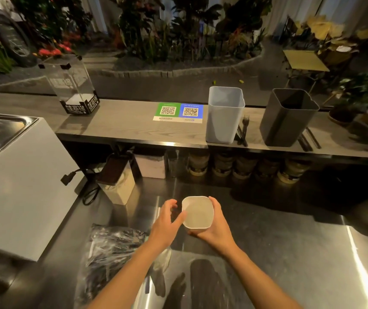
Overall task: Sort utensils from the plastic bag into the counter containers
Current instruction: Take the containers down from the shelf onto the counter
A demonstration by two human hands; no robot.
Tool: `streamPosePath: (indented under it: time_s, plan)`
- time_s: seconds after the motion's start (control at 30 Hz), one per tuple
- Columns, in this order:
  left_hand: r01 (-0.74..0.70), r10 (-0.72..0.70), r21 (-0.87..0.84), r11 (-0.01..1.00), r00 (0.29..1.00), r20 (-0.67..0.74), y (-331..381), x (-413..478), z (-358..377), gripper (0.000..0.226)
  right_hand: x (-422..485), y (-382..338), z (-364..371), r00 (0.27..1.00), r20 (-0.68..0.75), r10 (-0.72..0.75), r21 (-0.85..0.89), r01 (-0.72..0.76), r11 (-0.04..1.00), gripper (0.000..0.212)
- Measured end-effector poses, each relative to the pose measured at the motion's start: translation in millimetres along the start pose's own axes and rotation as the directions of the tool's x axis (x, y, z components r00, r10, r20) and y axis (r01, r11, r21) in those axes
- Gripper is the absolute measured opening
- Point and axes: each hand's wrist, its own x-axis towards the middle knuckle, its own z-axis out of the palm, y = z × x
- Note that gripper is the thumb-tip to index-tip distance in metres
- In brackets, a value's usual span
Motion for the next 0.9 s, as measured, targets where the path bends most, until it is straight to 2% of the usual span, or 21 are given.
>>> streamPosePath:
  time_s: [0.03, 0.1, 0.17, 0.27, 0.3, 0.4, 0.43, 0.53, 0.67, 0.8, 0.9]
  plan:
    - [0.028, -0.025, -0.051, 0.998, 0.998, 0.053, -3, 1, 6, 0.039, 1, 4, 1, 1.0, 0.012, 0.018, -0.004, -0.018, 1.0, 0.114]
    - [0.065, -0.055, -0.078, 0.995, 0.99, 0.127, -11, 2, 19, 0.036, 0, 13, 4, 0.997, 0.049, 0.055, -0.013, -0.055, 0.998, 0.113]
    - [0.087, -0.083, -0.031, 0.996, 0.988, 0.128, -19, 2, 31, 0.034, -2, 22, 7, 0.991, 0.098, 0.093, -0.042, -0.089, 0.995, 0.114]
    - [0.138, -0.132, -0.024, 0.99, 0.979, 0.157, -33, -3, 46, 0.036, -9, 37, 6, 0.976, 0.162, 0.143, -0.091, -0.129, 0.987, 0.131]
    - [0.144, -0.138, -0.023, 0.989, 0.976, 0.17, -39, -4, 51, 0.035, -11, 42, 6, 0.969, 0.188, 0.157, -0.105, -0.139, 0.985, 0.129]
    - [0.169, -0.16, -0.028, 0.985, 0.965, 0.207, -51, -10, 63, 0.032, -22, 57, 3, 0.96, 0.204, 0.191, -0.171, -0.158, 0.973, 0.093]
    - [0.175, -0.165, -0.027, 0.984, 0.961, 0.222, -57, -12, 68, 0.03, -25, 60, 2, 0.957, 0.204, 0.205, -0.19, -0.167, 0.968, 0.089]
    - [0.191, -0.177, -0.029, 0.981, 0.947, 0.268, -64, -17, 79, 0.033, -34, 69, 2, 0.941, 0.218, 0.258, -0.224, -0.209, 0.952, 0.097]
    - [0.207, -0.207, 0.031, 0.978, 0.935, 0.287, -61, -24, 87, 0.035, -43, 81, 4, 0.906, 0.267, 0.328, -0.246, -0.265, 0.932, 0.135]
    - [0.179, -0.196, 0.084, 0.98, 0.942, 0.274, -63, -27, 89, 0.04, -44, 78, 1, 0.903, 0.275, 0.33, -0.284, -0.252, 0.925, 0.131]
    - [0.167, -0.183, 0.091, 0.982, 0.958, 0.22, -61, -25, 87, 0.051, -40, 74, -3, 0.901, 0.248, 0.356, -0.286, -0.283, 0.915, 0.114]
